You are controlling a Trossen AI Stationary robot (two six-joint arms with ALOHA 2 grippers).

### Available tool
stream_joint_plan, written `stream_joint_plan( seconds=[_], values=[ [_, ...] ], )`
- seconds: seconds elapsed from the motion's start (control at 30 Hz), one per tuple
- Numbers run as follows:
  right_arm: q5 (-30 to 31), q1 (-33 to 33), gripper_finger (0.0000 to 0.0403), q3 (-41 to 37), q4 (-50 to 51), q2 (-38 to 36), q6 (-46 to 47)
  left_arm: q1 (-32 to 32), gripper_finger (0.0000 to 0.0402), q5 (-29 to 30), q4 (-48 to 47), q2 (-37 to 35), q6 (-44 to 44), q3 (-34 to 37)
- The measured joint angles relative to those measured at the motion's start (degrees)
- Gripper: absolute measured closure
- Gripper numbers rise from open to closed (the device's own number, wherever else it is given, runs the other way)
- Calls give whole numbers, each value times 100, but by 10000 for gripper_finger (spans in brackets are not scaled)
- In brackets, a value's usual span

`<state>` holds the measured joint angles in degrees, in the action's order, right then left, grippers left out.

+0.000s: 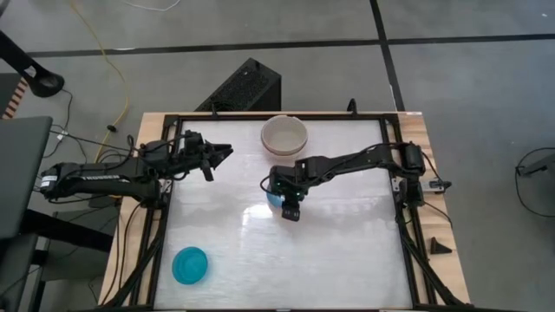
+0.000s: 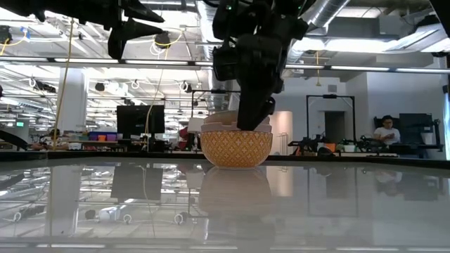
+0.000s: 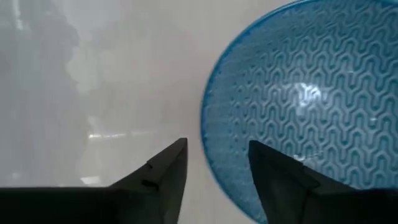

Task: Nest bowls inside each other
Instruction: Stack the blue patterned bowl on top of the grey bowl

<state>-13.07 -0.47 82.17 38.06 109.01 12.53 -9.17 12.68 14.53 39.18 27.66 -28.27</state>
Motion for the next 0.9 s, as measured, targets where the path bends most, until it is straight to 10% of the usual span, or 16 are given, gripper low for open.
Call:
stream_joint_plan(
  seconds=[0.53, 0.9],
  values=[
    [-458, 20, 329, 31, -278, 608, -70, 4, 301, -24, 3, -32, 90, 0],
    [-636, -441, 361, -30, -930, -415, 435, 2, 301, -23, -14, -98, 47, 0]
  ],
)
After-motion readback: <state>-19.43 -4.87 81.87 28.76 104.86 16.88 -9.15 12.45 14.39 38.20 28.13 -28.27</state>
